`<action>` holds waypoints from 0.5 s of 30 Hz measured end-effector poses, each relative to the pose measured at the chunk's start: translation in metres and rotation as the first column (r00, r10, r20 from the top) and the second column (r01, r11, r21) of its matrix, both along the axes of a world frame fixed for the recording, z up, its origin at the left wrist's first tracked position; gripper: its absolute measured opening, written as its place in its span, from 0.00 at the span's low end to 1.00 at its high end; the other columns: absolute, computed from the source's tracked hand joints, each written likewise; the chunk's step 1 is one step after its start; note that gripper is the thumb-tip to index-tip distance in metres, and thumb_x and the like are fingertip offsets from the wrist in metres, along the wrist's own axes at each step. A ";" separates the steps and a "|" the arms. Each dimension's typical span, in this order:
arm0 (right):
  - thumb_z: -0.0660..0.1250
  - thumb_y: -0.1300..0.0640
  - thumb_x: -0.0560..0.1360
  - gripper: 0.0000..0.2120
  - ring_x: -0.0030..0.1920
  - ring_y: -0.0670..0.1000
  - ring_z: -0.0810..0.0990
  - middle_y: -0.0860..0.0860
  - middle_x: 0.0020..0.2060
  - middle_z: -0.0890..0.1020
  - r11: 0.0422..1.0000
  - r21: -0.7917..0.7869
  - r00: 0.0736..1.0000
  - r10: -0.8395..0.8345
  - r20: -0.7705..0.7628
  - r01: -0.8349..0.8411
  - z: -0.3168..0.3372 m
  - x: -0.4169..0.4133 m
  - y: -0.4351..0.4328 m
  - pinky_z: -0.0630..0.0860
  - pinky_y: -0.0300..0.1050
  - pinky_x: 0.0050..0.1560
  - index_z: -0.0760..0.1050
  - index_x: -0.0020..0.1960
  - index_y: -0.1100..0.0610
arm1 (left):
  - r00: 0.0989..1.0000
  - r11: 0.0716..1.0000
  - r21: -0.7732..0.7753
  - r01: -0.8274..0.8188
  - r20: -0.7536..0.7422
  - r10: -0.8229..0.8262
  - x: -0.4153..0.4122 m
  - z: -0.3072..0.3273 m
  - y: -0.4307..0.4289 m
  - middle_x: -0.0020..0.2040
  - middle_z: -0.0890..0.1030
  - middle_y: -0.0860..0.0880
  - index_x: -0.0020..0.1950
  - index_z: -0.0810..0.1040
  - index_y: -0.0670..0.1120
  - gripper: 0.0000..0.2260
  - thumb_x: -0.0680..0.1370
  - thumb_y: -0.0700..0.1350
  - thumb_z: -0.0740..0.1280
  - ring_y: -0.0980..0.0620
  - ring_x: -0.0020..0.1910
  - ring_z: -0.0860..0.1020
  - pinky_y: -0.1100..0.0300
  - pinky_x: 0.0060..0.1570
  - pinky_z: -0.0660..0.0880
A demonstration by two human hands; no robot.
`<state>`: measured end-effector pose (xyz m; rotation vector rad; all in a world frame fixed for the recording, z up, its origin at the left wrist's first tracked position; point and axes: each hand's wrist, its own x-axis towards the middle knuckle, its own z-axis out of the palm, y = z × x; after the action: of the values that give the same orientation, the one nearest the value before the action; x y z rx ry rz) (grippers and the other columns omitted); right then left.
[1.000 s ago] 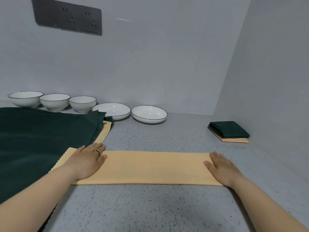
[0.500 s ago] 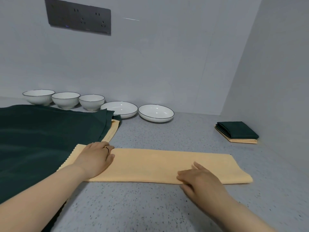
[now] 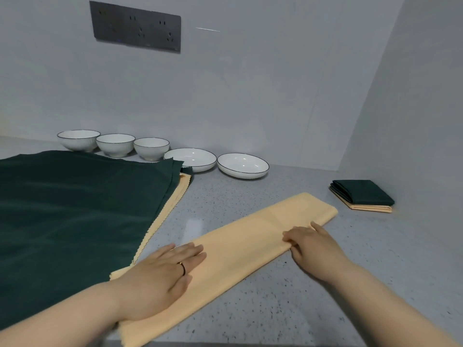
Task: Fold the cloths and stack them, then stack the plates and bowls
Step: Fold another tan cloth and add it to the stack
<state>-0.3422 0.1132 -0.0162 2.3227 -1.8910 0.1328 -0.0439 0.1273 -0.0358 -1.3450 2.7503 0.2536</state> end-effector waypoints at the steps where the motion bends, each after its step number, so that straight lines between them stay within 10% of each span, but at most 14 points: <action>1: 0.51 0.55 0.80 0.17 0.70 0.46 0.64 0.47 0.68 0.70 1.000 0.006 1.000 0.003 -0.008 -0.003 -0.002 0.003 0.003 0.43 0.39 0.73 0.65 0.68 0.50 | 1.000 1.000 -0.002 -0.013 -0.010 0.013 -0.001 -0.001 0.004 0.66 0.33 0.66 0.75 0.39 0.56 0.59 0.45 0.70 0.14 0.69 0.64 0.29 0.80 0.51 0.21; 5: 0.50 0.41 0.76 0.26 0.74 0.43 0.53 0.44 0.73 0.60 0.989 0.070 0.988 0.124 0.091 -0.130 -0.006 0.026 0.029 0.37 0.36 0.70 0.57 0.73 0.48 | 0.996 0.996 -0.022 -0.082 -0.041 0.081 -0.009 -0.003 0.018 0.68 0.36 0.66 0.76 0.40 0.55 0.60 0.46 0.72 0.15 0.69 0.65 0.32 0.79 0.53 0.22; 11: 0.44 0.26 0.59 0.48 0.74 0.41 0.50 0.43 0.74 0.56 0.915 0.135 0.908 0.342 0.241 -0.381 -0.011 0.087 0.088 0.28 0.34 0.67 0.56 0.74 0.48 | 0.975 0.977 -0.029 -0.213 -0.068 0.210 -0.028 0.010 0.038 0.77 0.44 0.56 0.77 0.46 0.51 0.23 0.82 0.51 0.45 0.59 0.75 0.44 0.64 0.72 0.42; 15: 0.48 0.30 0.65 0.31 0.61 0.37 0.74 0.39 0.60 0.77 0.912 -0.064 0.910 0.408 0.065 -0.405 -0.033 0.102 0.102 0.72 0.42 0.64 0.66 0.61 0.46 | 0.974 0.974 -0.028 -0.225 -0.042 0.224 -0.027 0.011 0.051 0.77 0.49 0.56 0.76 0.53 0.49 0.22 0.82 0.52 0.48 0.58 0.76 0.48 0.63 0.71 0.50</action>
<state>-0.2407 0.2156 -0.0497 2.6786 -1.3830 0.3133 -0.0707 0.1787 -0.0243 -1.6795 2.6418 0.2500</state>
